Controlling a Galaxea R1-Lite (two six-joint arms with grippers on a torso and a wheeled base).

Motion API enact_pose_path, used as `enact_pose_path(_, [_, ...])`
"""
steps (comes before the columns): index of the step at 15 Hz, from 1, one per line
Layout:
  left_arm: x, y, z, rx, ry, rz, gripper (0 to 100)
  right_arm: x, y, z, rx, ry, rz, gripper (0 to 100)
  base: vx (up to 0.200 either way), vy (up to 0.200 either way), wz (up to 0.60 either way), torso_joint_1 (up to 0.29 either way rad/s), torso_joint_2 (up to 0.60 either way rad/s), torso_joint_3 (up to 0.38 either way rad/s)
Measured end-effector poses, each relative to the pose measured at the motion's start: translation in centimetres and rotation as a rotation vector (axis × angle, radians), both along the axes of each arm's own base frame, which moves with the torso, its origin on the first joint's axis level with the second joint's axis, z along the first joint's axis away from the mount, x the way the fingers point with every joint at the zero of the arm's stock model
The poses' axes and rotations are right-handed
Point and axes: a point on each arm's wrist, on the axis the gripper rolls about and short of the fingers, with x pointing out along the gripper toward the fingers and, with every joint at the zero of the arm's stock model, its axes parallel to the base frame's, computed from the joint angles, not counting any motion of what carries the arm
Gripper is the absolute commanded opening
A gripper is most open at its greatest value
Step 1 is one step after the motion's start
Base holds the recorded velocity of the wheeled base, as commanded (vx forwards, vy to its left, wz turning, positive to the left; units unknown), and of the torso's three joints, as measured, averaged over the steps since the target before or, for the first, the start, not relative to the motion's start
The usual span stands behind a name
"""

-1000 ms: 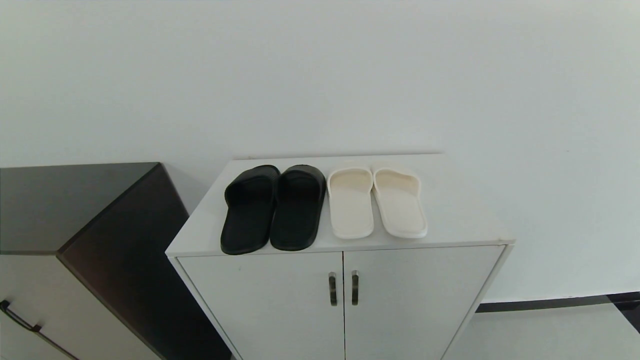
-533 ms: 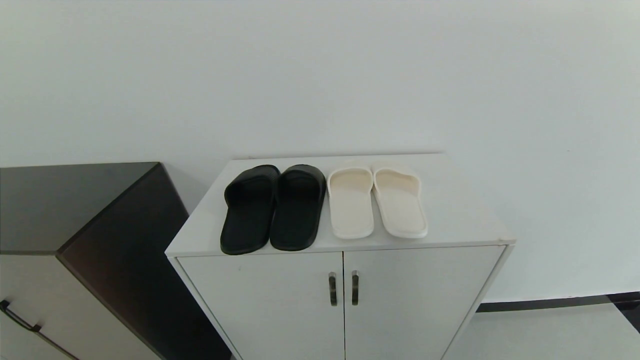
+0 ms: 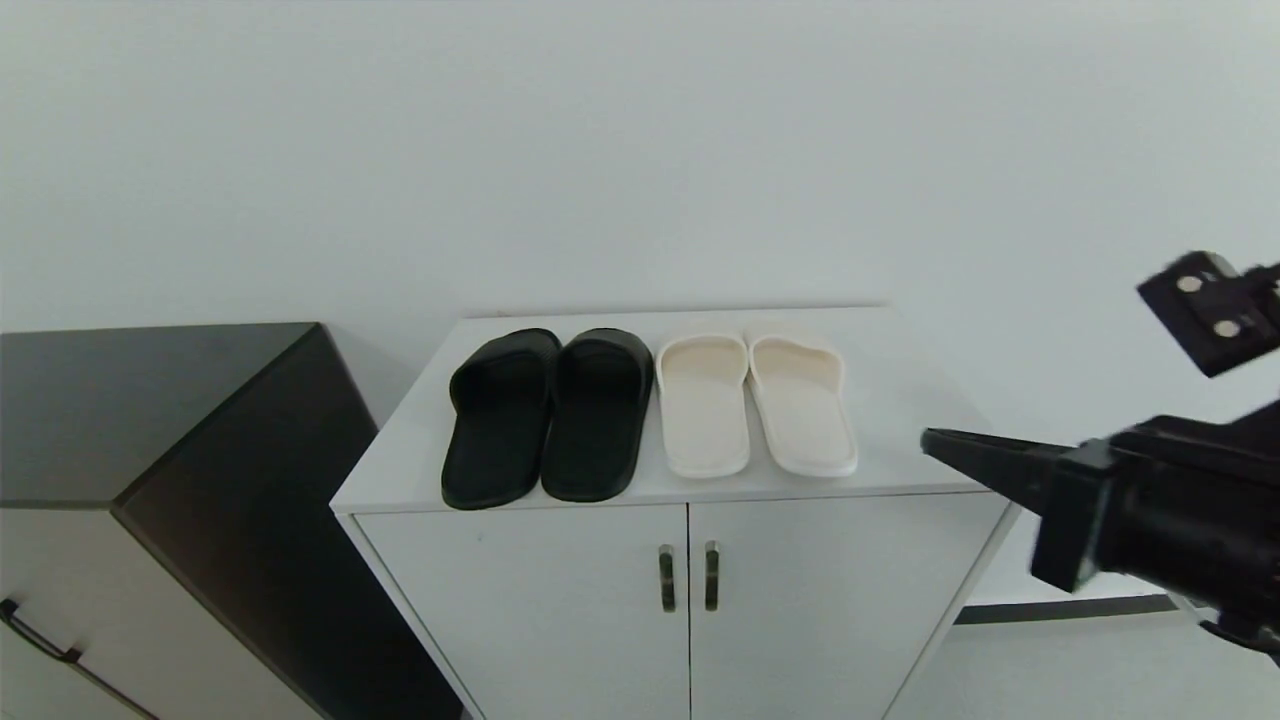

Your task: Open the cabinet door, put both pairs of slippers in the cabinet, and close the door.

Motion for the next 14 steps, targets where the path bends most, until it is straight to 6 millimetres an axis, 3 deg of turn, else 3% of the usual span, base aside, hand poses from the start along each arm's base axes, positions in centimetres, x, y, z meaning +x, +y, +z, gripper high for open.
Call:
enact_pose_path(1, [0.0, 0.0, 0.0, 0.0, 0.0, -0.001, 0, 0.9, 1.3, 0.1, -0.011, 0.001, -0.03, 0, 0.0, 0.0, 0.0, 0.0, 0.0, 0.0])
enact_pose_path(2, [0.0, 0.0, 0.0, 0.0, 0.0, 0.0, 0, 2.0, 2.9, 0.2, -0.022, -0.001, -0.067, 100, 0.0, 0.0, 0.0, 0.0, 0.0, 0.0])
enact_pose_path(9, [0.0, 0.0, 0.0, 0.0, 0.0, 0.0, 0, 8.9, 10.6, -0.6, -0.057, -0.028, -0.264, 100, 0.0, 0.0, 0.0, 0.0, 0.0, 0.0])
enact_pose_path(14, [0.0, 0.0, 0.0, -0.002, 0.0, 0.0, 0, 12.6, 12.7, -3.0, -0.112, -0.016, -0.344, 100, 0.0, 0.0, 0.0, 0.0, 0.0, 0.0])
